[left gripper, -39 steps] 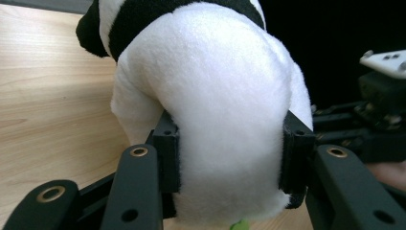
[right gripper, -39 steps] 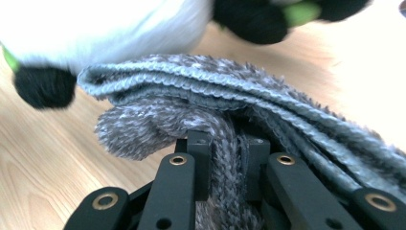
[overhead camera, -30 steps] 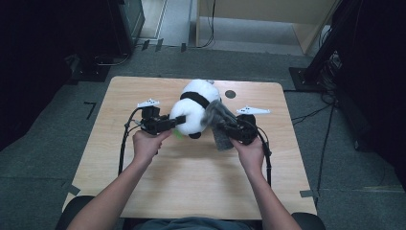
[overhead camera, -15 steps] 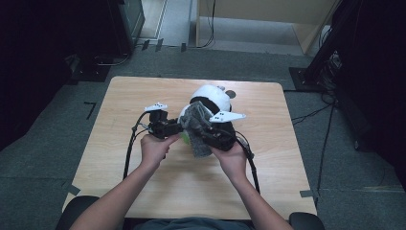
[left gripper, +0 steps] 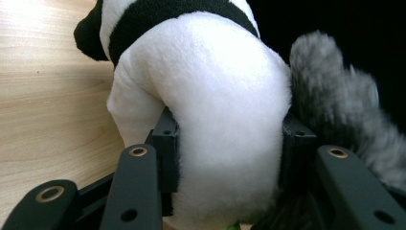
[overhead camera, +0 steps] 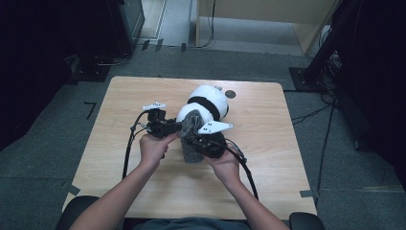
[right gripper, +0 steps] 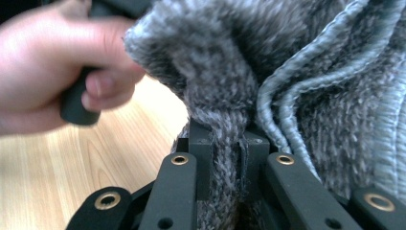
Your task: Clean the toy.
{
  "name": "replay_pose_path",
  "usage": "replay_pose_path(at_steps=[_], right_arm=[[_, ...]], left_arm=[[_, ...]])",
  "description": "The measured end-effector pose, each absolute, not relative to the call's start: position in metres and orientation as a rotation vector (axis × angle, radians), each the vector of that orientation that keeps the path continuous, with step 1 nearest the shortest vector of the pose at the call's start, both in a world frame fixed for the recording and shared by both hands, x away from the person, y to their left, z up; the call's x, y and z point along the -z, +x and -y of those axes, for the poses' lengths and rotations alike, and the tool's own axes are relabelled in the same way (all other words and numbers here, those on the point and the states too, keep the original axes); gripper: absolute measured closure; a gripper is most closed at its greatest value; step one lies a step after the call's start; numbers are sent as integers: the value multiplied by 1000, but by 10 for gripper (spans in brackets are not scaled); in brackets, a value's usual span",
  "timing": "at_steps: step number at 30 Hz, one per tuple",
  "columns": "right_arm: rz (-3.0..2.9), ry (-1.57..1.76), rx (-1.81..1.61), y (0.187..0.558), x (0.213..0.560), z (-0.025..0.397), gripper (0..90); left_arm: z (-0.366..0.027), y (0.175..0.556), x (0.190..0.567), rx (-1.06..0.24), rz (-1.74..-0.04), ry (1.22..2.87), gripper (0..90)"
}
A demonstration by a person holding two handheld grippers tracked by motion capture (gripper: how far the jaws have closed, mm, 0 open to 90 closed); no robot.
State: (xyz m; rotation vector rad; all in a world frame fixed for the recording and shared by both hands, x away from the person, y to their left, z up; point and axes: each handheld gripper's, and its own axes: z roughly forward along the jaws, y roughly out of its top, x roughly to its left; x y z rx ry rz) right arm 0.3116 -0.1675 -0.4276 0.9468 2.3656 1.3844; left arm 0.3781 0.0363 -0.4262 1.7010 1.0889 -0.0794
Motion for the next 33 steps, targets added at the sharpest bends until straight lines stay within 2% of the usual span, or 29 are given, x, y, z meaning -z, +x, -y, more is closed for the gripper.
replay_pose_path(at_steps=[16,33], right_arm=[[-2466,980,-1167,323,459,169,809],[-2384,1134,-1064,339,450,211,806]], left_arm=[[-45,378,416,109,-1054,1646,539],[-66,382,419,12,-1061,1675,538]])
